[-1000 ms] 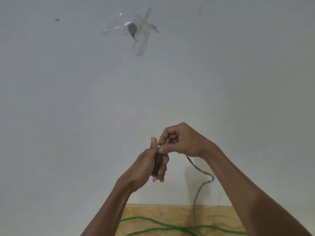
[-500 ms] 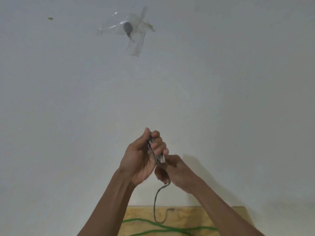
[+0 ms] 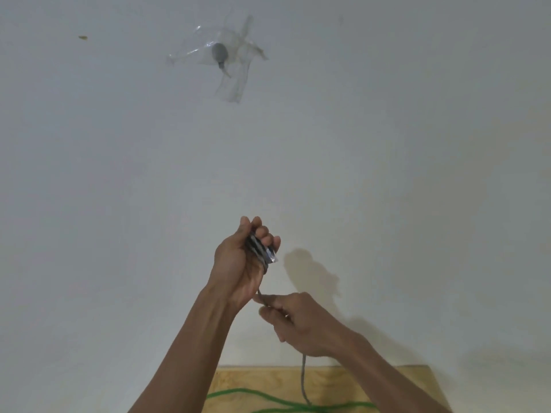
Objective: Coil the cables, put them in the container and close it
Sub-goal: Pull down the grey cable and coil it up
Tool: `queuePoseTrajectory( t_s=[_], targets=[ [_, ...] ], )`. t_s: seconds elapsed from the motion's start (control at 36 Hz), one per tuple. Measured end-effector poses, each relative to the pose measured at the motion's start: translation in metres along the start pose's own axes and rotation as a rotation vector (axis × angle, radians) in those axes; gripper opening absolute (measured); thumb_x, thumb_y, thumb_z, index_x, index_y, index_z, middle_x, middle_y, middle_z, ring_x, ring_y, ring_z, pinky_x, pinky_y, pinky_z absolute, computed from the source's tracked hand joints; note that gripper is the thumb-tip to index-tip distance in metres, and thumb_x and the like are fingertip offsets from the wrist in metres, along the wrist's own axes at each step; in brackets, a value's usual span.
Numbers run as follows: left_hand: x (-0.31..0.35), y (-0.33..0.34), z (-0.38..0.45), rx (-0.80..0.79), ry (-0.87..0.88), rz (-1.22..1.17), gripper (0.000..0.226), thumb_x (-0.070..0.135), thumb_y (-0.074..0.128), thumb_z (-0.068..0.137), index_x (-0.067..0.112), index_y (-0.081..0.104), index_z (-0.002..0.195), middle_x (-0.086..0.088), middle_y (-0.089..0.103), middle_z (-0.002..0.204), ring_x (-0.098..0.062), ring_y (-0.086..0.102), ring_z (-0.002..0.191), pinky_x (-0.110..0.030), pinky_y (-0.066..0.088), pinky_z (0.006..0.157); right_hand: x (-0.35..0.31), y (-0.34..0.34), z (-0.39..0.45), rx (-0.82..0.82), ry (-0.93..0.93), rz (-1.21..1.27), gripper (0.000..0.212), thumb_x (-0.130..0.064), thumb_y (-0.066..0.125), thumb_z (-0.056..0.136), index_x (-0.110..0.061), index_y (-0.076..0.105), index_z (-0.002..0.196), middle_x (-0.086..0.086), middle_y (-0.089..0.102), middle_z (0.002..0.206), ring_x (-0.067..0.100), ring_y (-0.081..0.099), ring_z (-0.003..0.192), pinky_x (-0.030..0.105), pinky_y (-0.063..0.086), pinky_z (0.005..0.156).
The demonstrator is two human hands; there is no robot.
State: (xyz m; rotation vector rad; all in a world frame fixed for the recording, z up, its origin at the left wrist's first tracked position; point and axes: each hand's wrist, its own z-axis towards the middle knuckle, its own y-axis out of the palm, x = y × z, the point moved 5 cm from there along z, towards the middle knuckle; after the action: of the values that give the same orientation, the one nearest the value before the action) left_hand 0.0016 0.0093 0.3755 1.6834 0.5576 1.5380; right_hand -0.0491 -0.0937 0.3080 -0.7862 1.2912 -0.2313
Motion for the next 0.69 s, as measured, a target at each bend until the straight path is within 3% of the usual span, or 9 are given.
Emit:
queuePoseTrajectory(
  t_s=[0.08,0.17,0.22,0.31,0.39,0.47,0.58,0.69],
  targets=[
    [0.002,-0.01,0.001,0.038,0.132,0.489,0.029,0.023,0.041,0.108,0.005,0.057,0.092,-0.005,0.059,0.065,-0.02,0.057,0.06,-0.038,0.059,0.077,-0.015,-0.011,-0.004,-0.001,-0.084,-0.088,0.022,-0.038,0.05,0.099,-0.029,0.07,0.101,0.012,0.061,0.067,0.026,0.058,0.06,0.035,0.054,0.067],
    [-0.001,-0.024,-0.006,-0.08,0.164,1.037,0.037,0.027,0.044,0.107,0.009,0.059,0.078,-0.005,0.063,0.067,-0.022,0.055,0.066,-0.048,0.052,0.074,-0.022,-0.033,0.0,0.029,-0.112,-0.234,0.023,-0.034,0.055,0.093,-0.018,0.071,0.094,0.002,0.062,0.065,0.019,0.058,0.059,0.039,0.056,0.067],
    [-0.007,-0.031,-0.014,-0.178,0.071,1.175,0.043,0.034,0.045,0.104,0.007,0.057,0.074,0.001,0.062,0.064,-0.018,0.052,0.061,-0.039,0.046,0.066,-0.024,-0.052,0.003,0.069,-0.134,-0.243,0.016,-0.028,0.059,0.088,-0.021,0.074,0.088,0.002,0.067,0.066,0.018,0.06,0.059,0.039,0.057,0.066],
    [-0.017,-0.033,-0.026,-0.24,-0.06,1.195,0.047,0.035,0.038,0.107,0.005,0.057,0.078,-0.001,0.062,0.063,-0.019,0.061,0.065,-0.043,0.046,0.072,-0.026,-0.074,0.006,0.026,-0.143,-0.062,0.006,-0.019,0.07,0.086,-0.019,0.075,0.083,0.004,0.074,0.073,0.018,0.07,0.066,0.035,0.06,0.07],
    [-0.03,-0.026,-0.037,-0.286,-0.193,1.149,0.054,0.048,0.028,0.107,0.008,0.057,0.085,-0.009,0.063,0.067,-0.023,0.061,0.064,-0.04,0.044,0.071,-0.033,-0.086,0.011,-0.028,-0.172,0.107,0.006,-0.012,0.079,0.083,-0.009,0.074,0.084,0.009,0.076,0.077,0.014,0.069,0.068,0.029,0.057,0.07],
    [-0.041,-0.017,-0.047,-0.295,-0.313,0.903,0.064,0.057,0.025,0.104,0.008,0.057,0.08,-0.012,0.053,0.056,-0.025,0.05,0.05,-0.039,0.048,0.064,-0.035,-0.093,0.015,-0.033,-0.175,0.285,0.015,-0.005,0.085,0.075,-0.002,0.071,0.079,0.01,0.072,0.073,0.012,0.066,0.067,0.018,0.05,0.062],
    [-0.053,-0.003,-0.059,-0.336,-0.436,0.537,0.063,0.06,0.027,0.1,0.011,0.054,0.072,-0.005,0.039,0.049,-0.018,0.039,0.043,-0.03,0.046,0.052,-0.024,-0.089,0.025,-0.009,-0.179,0.481,0.02,0.004,0.084,0.07,-0.006,0.067,0.074,0.01,0.064,0.067,0.02,0.058,0.063,0.025,0.048,0.061],
    [-0.053,0.006,-0.06,-0.408,-0.416,0.358,0.06,0.061,0.032,0.1,0.012,0.055,0.072,-0.002,0.041,0.049,-0.015,0.041,0.043,-0.03,0.048,0.051,-0.007,-0.068,0.029,0.011,-0.156,0.714,0.019,-0.027,0.084,0.075,-0.012,0.072,0.076,0.006,0.062,0.066,0.024,0.046,0.066,0.03,0.04,0.06]
  ],
)
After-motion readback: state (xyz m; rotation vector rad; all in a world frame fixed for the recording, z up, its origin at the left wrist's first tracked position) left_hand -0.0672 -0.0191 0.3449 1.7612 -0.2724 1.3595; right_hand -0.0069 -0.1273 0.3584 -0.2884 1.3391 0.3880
